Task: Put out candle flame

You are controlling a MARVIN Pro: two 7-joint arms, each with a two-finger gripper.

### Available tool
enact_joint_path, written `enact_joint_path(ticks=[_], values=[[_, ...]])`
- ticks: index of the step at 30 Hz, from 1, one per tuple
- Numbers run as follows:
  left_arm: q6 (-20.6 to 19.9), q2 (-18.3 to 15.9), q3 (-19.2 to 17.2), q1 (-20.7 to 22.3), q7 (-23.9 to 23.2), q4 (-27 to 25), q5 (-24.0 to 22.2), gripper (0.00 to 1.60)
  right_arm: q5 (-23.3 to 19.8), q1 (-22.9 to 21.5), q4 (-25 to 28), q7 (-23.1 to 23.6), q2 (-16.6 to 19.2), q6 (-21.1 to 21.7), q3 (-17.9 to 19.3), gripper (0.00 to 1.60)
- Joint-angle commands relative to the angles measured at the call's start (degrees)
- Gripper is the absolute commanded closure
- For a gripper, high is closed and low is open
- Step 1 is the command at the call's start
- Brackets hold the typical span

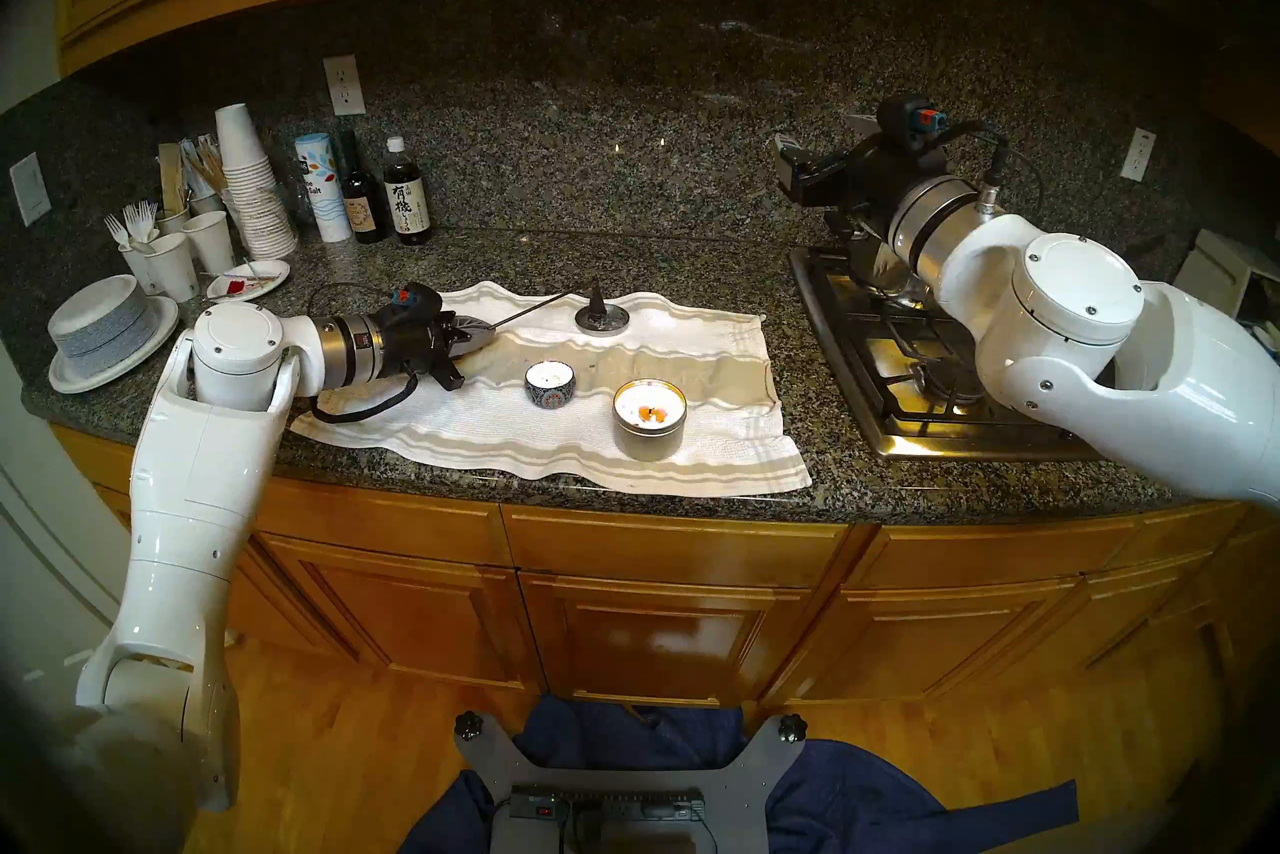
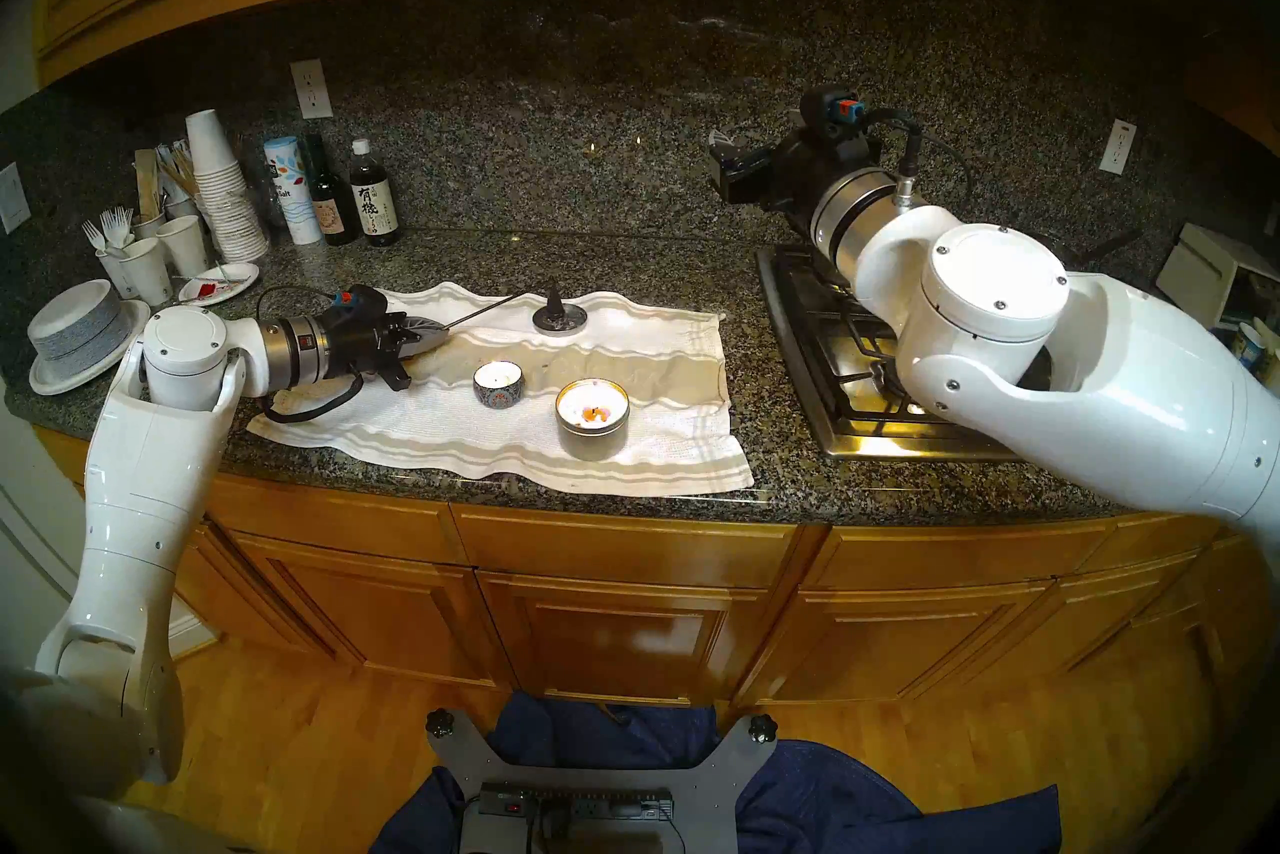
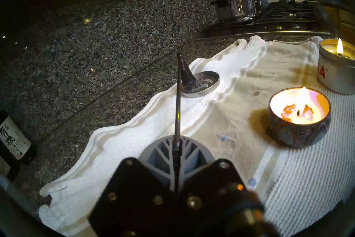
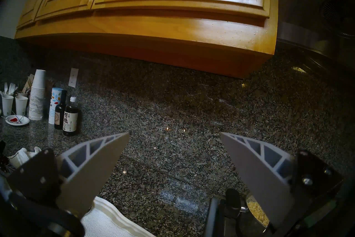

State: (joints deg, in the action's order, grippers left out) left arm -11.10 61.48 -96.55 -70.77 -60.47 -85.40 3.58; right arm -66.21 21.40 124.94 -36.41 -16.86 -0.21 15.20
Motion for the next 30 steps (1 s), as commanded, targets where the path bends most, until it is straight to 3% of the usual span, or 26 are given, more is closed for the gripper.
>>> enact_joint_path(ticks=[1, 10, 19, 25, 30], values=[[-0.3, 0.3, -3.3, 0.3, -0.5, -5.5, -3.0, 1.60, 0.5, -1.4, -0.3, -0.2, -0.1, -0.9, 1.4, 0.00], [0.1, -0.7, -8.0, -4.8, -3.7, -11.0, -6.1, 1.60, 0.7, -1.6, -1.2, 0.1, -0.8, -1.0, 1.3, 0.00], [-0.4, -1.6, -15.8, -11.9, -6.8, -18.0, -8.4, 1.60, 0.6, -1.7, -1.7, 0.2, -1.0, -1.1, 1.2, 0.00], [-1.4, 0.3, -21.2, -17.7, -8.8, -22.9, -10.4, 1.60, 0.7, -1.7, -2.3, 0.3, -1.2, -1.2, 1.2, 0.00], [-1.7, 2.3, -23.2, -20.0, -12.0, -25.4, -13.5, 1.60, 0.7, -1.7, -2.5, 0.5, -1.4, -1.3, 1.2, 0.00]])
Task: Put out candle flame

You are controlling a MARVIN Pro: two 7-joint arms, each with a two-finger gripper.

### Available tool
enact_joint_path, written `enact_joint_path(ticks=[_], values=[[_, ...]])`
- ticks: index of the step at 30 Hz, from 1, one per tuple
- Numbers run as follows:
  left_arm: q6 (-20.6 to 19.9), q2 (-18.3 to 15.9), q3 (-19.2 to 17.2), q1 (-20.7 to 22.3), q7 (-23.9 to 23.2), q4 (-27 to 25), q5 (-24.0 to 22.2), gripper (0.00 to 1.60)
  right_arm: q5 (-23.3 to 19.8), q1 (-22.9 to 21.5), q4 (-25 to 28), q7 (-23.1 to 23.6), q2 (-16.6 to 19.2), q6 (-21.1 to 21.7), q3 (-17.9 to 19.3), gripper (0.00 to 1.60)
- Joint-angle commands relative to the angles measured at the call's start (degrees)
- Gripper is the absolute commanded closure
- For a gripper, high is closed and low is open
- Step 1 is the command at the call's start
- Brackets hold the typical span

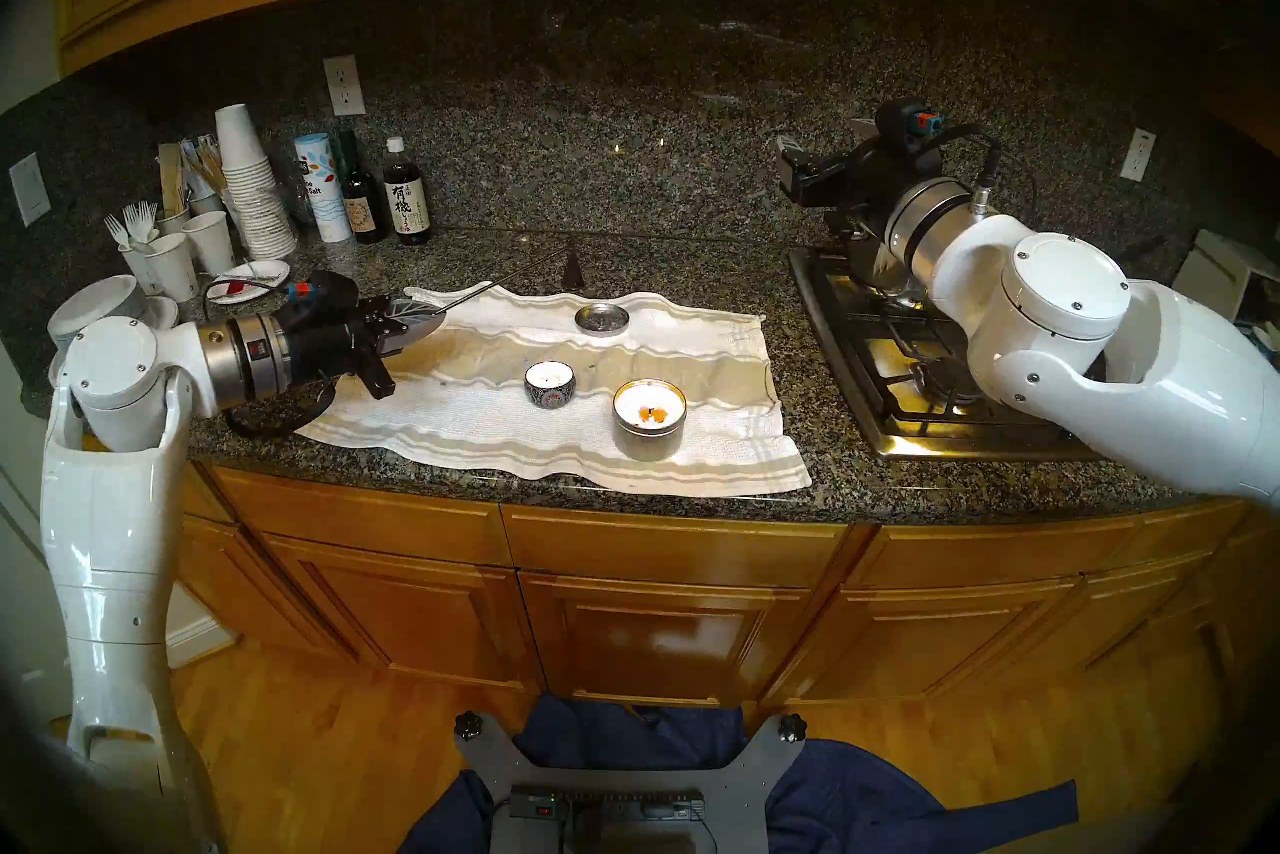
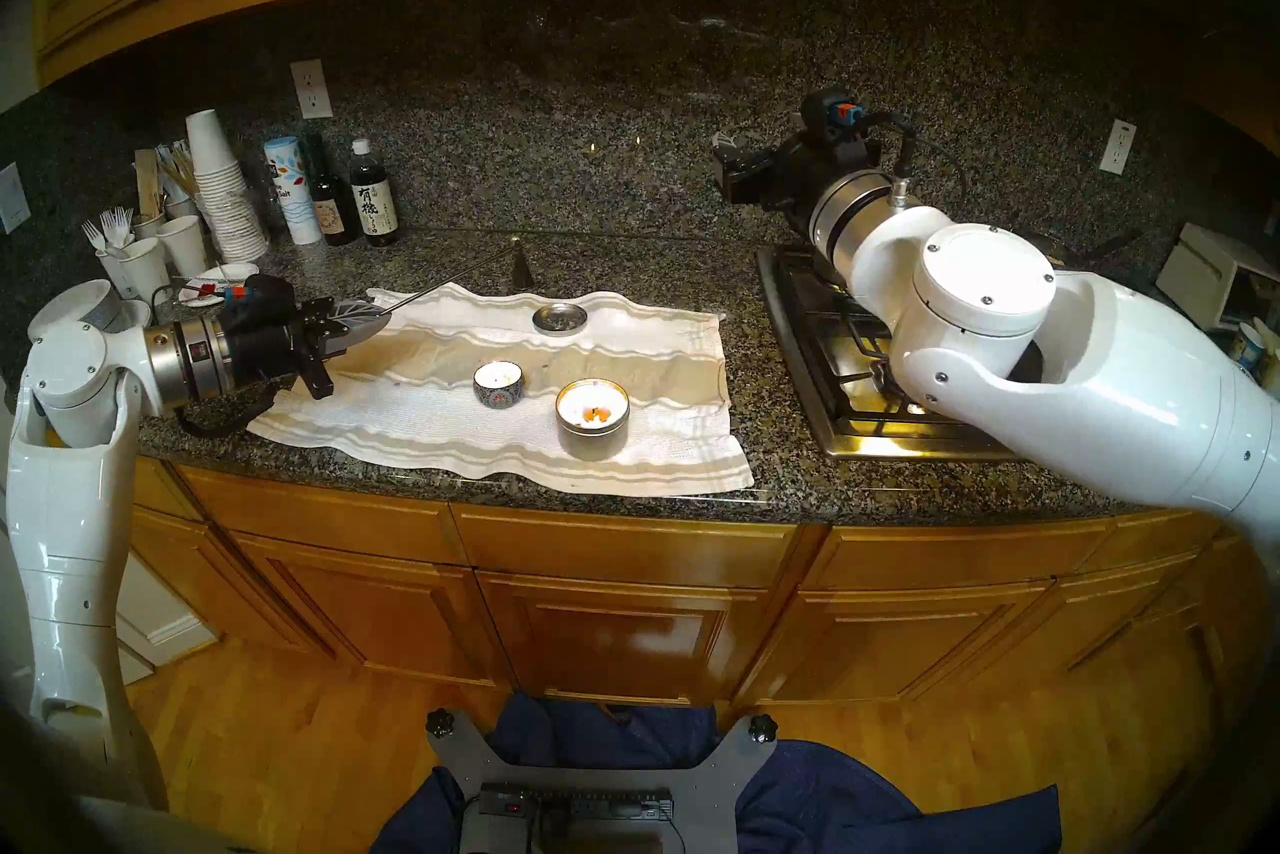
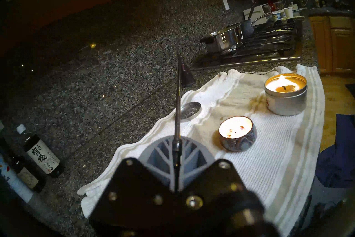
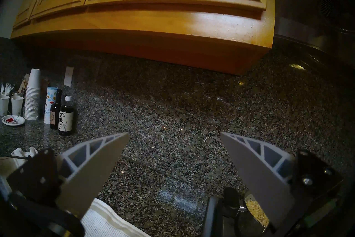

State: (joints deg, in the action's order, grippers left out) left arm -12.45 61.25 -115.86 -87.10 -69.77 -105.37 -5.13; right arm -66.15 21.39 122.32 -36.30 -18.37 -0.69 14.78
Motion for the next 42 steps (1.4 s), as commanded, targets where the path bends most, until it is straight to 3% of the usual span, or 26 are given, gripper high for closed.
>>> enact_joint_path(ticks=[1, 11, 21, 27, 42], values=[[-0.6, 3.0, -4.3, -4.4, -2.8, -6.6, -4.9, 1.60, 0.6, -1.7, 0.0, 0.4, 0.1, -0.8, 1.6, 0.00], [-1.7, 6.7, -9.2, -11.1, -6.2, -13.6, -7.5, 1.60, 0.7, -1.8, -0.4, 1.0, -0.3, -0.9, 1.6, 0.00], [-3.2, 11.8, -12.0, -18.5, -6.3, -21.8, -5.9, 1.60, 1.0, -1.8, -1.0, 1.7, -0.6, -1.2, 1.6, 0.00], [-3.8, 14.5, -11.1, -20.9, -4.0, -25.4, -3.5, 1.60, 1.1, -1.7, -0.8, 1.7, -0.3, -1.5, 1.6, 0.00], [-4.0, 15.8, -7.5, -21.9, -3.2, -26.2, -0.8, 1.60, 1.0, -1.6, -0.4, 1.6, 0.6, -1.7, 1.6, 0.00]])
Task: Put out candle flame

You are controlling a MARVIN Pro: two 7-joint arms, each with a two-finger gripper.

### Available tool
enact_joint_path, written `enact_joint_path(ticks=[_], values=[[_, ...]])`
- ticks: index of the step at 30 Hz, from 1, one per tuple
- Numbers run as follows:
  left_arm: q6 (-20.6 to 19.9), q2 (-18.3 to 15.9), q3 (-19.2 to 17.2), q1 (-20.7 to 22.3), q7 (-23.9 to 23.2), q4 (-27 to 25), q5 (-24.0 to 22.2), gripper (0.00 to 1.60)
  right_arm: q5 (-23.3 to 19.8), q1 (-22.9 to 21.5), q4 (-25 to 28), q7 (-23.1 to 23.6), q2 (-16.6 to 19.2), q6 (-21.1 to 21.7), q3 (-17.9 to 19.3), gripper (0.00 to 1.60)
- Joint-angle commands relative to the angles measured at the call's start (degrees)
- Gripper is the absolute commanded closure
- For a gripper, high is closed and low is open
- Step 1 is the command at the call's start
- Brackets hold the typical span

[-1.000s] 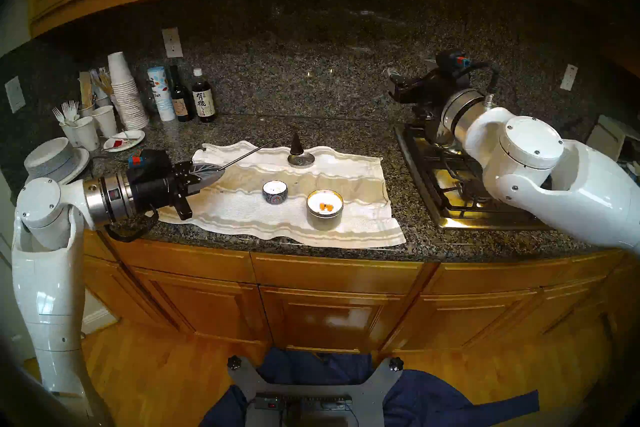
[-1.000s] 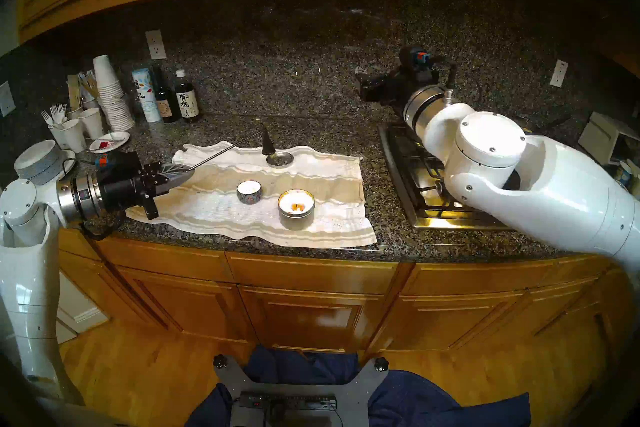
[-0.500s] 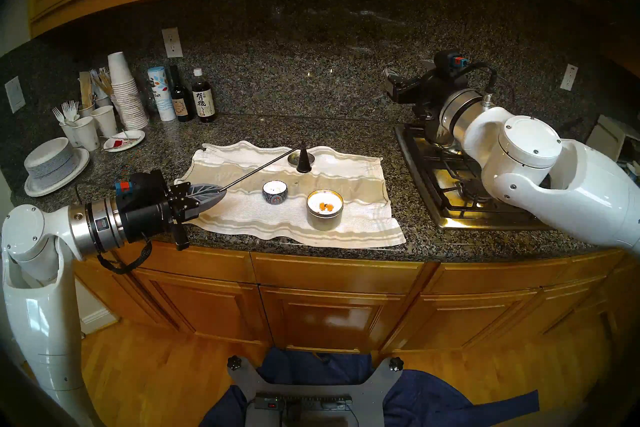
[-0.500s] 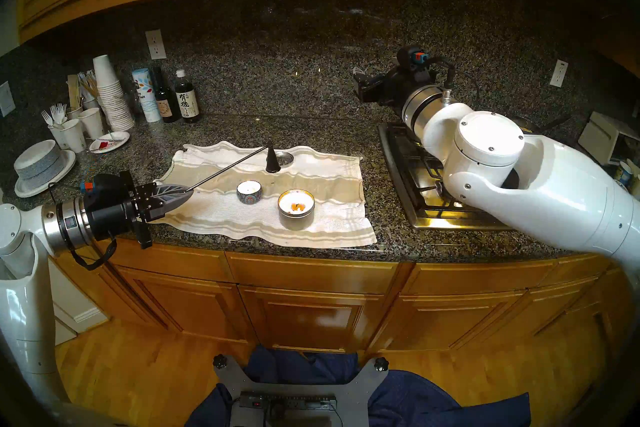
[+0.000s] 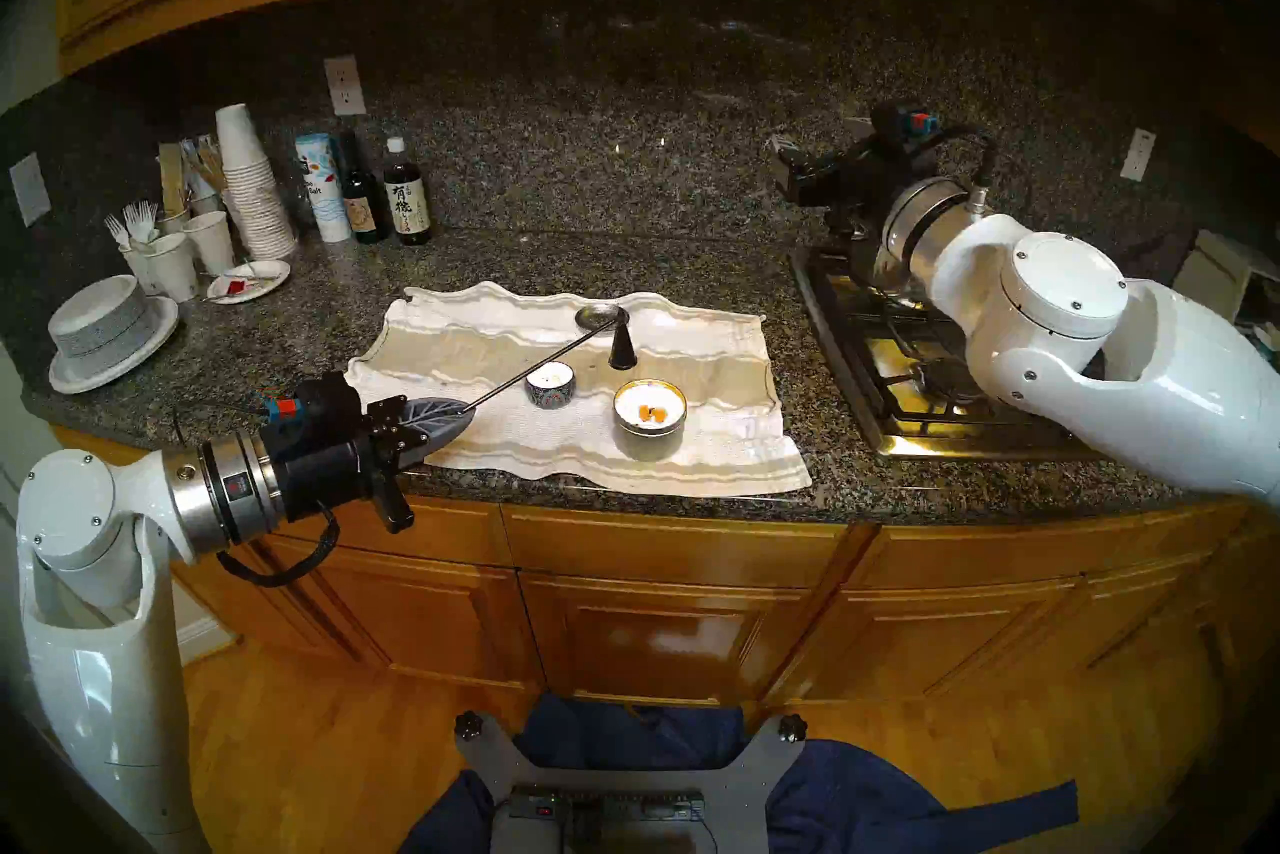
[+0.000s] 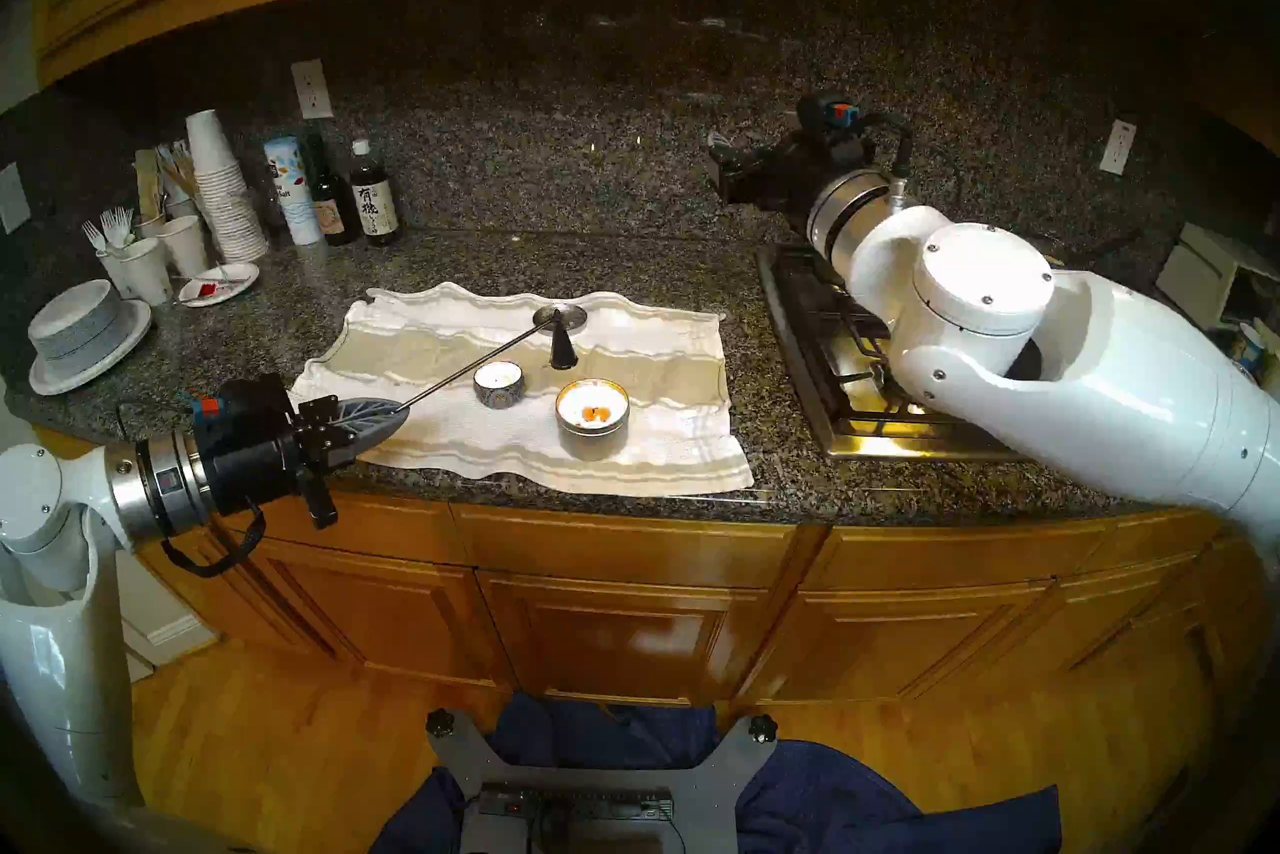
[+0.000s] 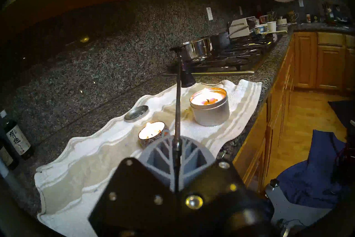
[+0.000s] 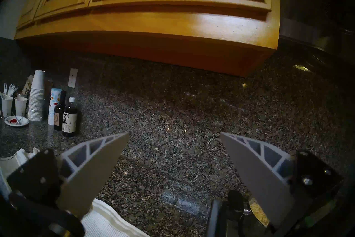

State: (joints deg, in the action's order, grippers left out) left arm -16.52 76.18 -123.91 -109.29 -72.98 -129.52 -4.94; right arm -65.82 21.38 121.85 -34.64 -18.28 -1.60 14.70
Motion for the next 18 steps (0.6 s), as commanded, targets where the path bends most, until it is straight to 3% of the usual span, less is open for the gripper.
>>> enact_joint_path(ticks=[1, 18], values=[[0.1, 0.8, 0.7, 0.2, -0.2, -2.1, -0.9, 1.60, 0.7, -1.6, 0.0, 0.0, 0.5, -0.8, 1.6, 0.00], [1.2, 0.6, 2.6, -1.2, -0.2, -1.5, 1.0, 1.60, 0.8, -1.8, -0.1, -0.1, 0.2, -0.7, 1.5, 0.00]])
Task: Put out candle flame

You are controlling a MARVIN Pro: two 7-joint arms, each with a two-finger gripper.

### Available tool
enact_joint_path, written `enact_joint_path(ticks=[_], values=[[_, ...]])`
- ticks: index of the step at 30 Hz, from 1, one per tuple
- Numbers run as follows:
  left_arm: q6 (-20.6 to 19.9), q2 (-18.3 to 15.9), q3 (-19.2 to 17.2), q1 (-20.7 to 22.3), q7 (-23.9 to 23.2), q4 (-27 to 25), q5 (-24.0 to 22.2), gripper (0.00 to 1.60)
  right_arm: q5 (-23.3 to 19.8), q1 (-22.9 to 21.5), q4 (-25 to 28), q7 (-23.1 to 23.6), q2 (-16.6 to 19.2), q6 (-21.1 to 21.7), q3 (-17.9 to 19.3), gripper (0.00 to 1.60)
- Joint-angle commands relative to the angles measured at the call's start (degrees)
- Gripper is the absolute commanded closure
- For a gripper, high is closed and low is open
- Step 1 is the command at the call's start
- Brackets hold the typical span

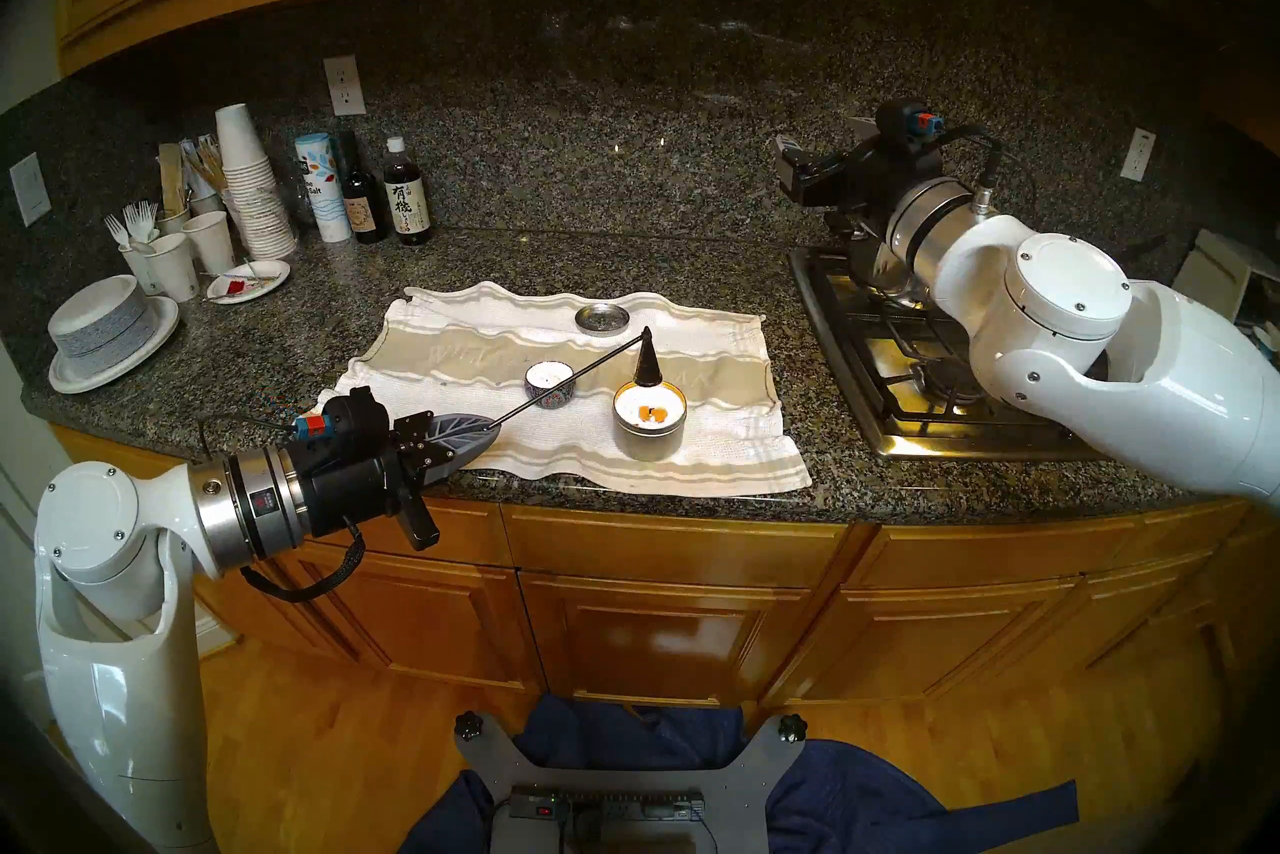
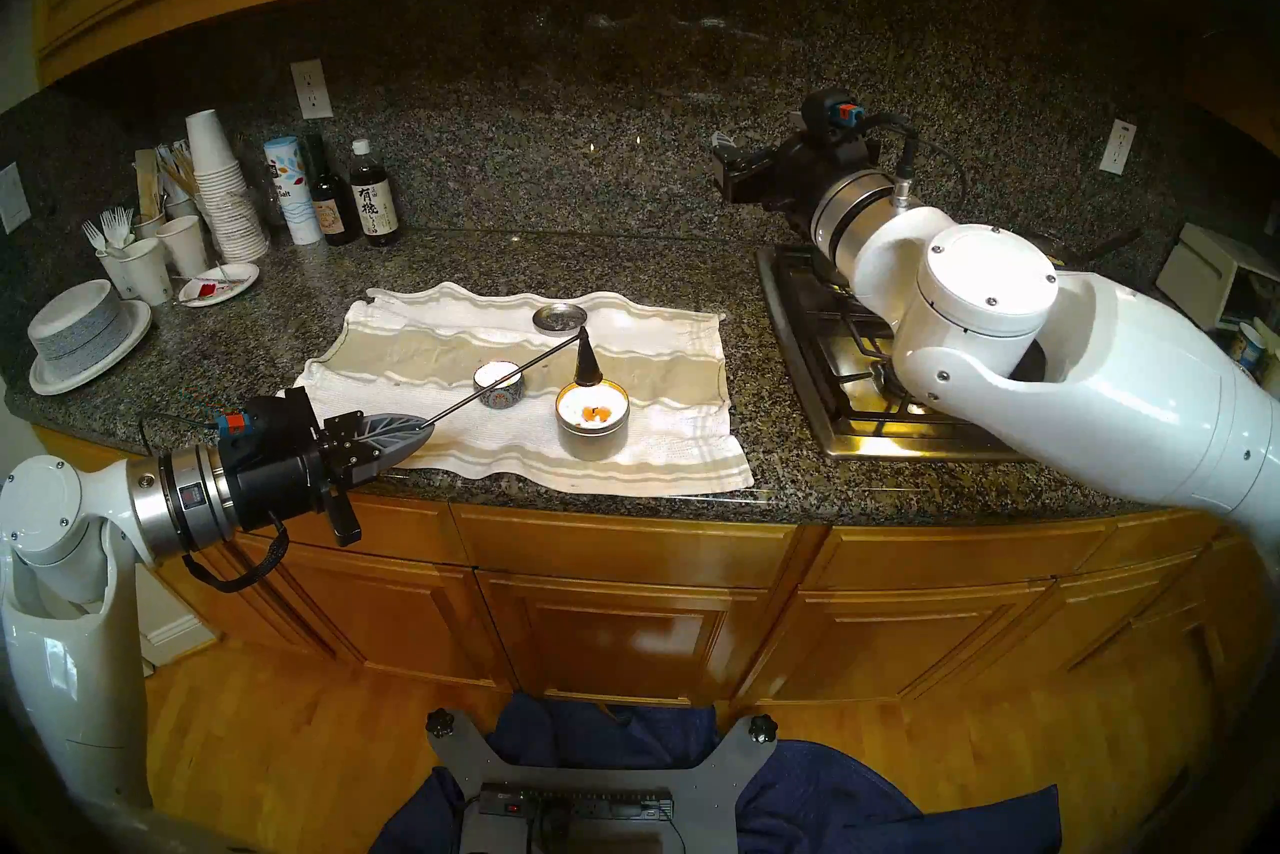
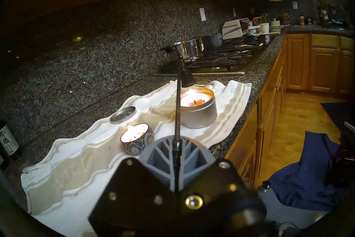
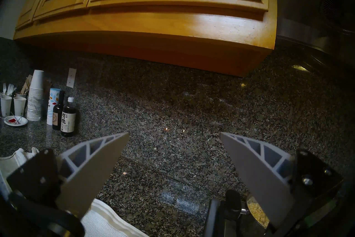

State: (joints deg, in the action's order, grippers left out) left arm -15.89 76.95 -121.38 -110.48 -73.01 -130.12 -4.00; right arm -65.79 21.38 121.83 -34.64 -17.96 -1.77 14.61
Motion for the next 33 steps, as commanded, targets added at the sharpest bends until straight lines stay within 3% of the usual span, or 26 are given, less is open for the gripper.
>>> enact_joint_path(ticks=[1, 33], values=[[0.7, -0.1, 0.1, -0.1, -0.1, -0.8, 0.2, 1.60, 0.7, -1.8, -0.1, -0.1, -0.1, -0.5, 1.6, 0.00], [3.2, 1.0, 2.0, -2.1, 1.2, -0.2, 3.3, 1.60, 0.6, -1.5, 0.1, -0.4, 0.3, -1.0, 1.1, 0.00]])
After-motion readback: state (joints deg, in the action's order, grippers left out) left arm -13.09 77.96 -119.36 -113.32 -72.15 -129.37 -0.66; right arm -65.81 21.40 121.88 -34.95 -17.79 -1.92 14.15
